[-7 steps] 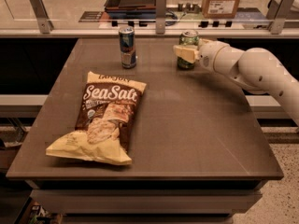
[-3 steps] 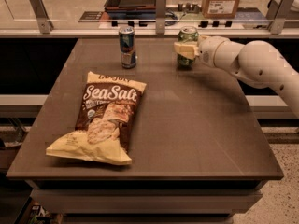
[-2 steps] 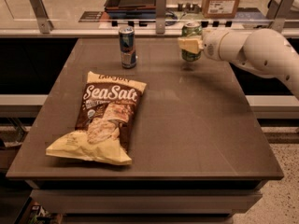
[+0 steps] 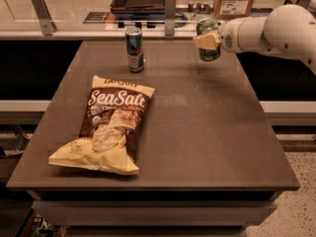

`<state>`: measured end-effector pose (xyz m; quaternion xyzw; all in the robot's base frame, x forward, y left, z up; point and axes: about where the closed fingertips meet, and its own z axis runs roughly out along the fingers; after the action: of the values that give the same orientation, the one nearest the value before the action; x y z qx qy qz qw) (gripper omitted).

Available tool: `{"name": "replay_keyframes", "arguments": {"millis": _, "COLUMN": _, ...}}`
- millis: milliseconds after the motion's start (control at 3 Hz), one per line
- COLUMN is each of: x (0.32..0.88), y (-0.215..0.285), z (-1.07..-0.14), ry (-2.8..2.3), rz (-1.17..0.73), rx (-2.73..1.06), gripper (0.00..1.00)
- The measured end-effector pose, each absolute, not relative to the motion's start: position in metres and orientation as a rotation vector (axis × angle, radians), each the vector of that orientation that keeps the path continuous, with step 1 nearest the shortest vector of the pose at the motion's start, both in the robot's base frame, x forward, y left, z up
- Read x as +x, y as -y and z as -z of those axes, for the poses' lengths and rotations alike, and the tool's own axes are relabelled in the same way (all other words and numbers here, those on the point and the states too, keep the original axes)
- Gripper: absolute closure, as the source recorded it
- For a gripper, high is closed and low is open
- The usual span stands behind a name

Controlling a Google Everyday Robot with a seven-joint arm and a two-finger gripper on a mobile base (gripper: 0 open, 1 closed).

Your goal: Knock green can over

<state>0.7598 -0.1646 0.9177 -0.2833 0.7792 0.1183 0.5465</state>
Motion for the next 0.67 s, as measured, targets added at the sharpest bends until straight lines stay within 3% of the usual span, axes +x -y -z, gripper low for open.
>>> {"name": "replay_keyframes", "arguments": {"millis": 667, "x": 0.7422, "y": 0.1701, "z": -0.9064, "ry": -2.024, "rz": -0.212, "rx": -0.739, "gripper": 1.0}}
